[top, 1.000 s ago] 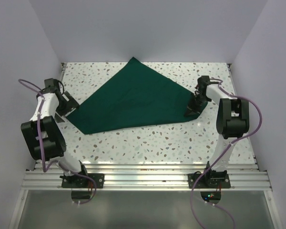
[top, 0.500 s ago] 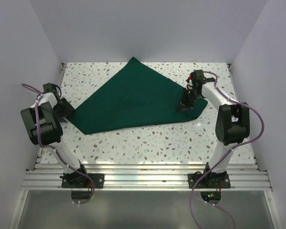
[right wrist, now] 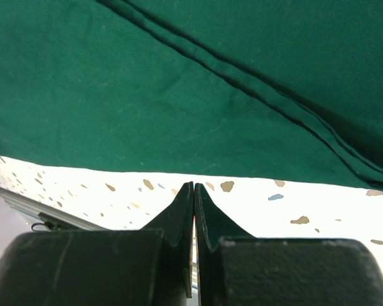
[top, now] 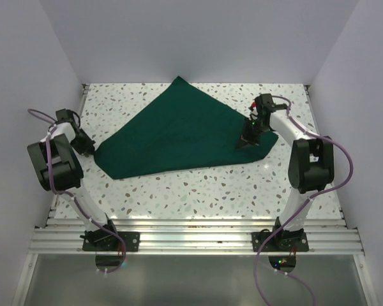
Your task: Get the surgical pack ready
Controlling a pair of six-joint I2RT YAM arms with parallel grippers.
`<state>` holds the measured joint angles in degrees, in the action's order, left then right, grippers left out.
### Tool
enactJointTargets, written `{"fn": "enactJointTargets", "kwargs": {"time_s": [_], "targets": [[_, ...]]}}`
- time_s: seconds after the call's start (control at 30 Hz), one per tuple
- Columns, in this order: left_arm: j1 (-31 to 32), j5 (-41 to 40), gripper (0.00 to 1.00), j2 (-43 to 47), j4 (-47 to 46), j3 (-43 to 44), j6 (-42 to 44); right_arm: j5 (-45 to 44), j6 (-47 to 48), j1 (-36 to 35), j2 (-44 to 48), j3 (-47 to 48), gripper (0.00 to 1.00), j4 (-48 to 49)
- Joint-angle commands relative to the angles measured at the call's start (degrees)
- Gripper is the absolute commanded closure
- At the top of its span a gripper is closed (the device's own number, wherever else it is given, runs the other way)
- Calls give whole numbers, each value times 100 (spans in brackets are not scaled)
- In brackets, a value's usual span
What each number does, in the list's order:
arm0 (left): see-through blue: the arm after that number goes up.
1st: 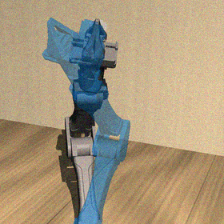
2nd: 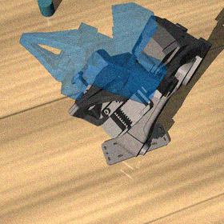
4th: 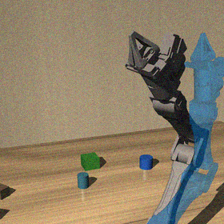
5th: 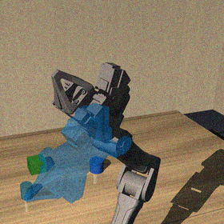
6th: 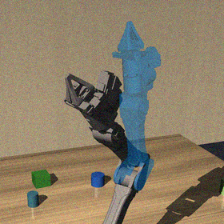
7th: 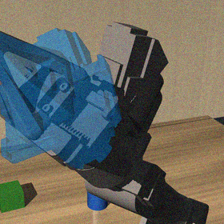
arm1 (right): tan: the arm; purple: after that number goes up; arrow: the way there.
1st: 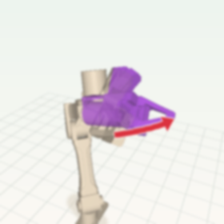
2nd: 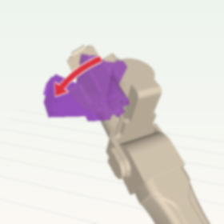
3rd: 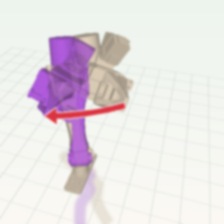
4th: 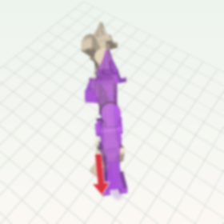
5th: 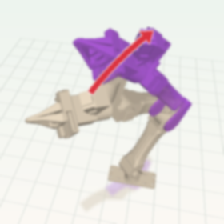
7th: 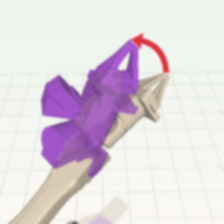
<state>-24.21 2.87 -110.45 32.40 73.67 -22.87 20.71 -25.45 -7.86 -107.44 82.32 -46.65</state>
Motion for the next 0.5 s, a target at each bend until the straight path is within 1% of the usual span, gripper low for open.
{"fn": "enactJointTargets", "kwargs": {"time_s": [0.0, 0.13, 0.23, 0.33, 0.37, 0.47], "targets": [[-5, 380, 100, 180, -50, -204, 55, 4, 58, 12, -93, -32, 100, 86], [47, 512, 100, 761, 266, -274, -24, -58, -3, 12, -444, -111, 100, 25], [240, 705, 100, 1332, 451, -265, -86, -260, 23, 4, -734, -120, 100, 42], [732, 689, 100, 1746, 732, 67, -234, -357, 67, -5, -919, -41, 100, 25], [1012, 662, 100, 1816, 898, 173, -287, -366, 84, 3, -954, -15, 100, 25], [1391, 688, 100, 2045, 961, 428, -559, -401, 137, 4, -1165, 151, 100, -54]]}}
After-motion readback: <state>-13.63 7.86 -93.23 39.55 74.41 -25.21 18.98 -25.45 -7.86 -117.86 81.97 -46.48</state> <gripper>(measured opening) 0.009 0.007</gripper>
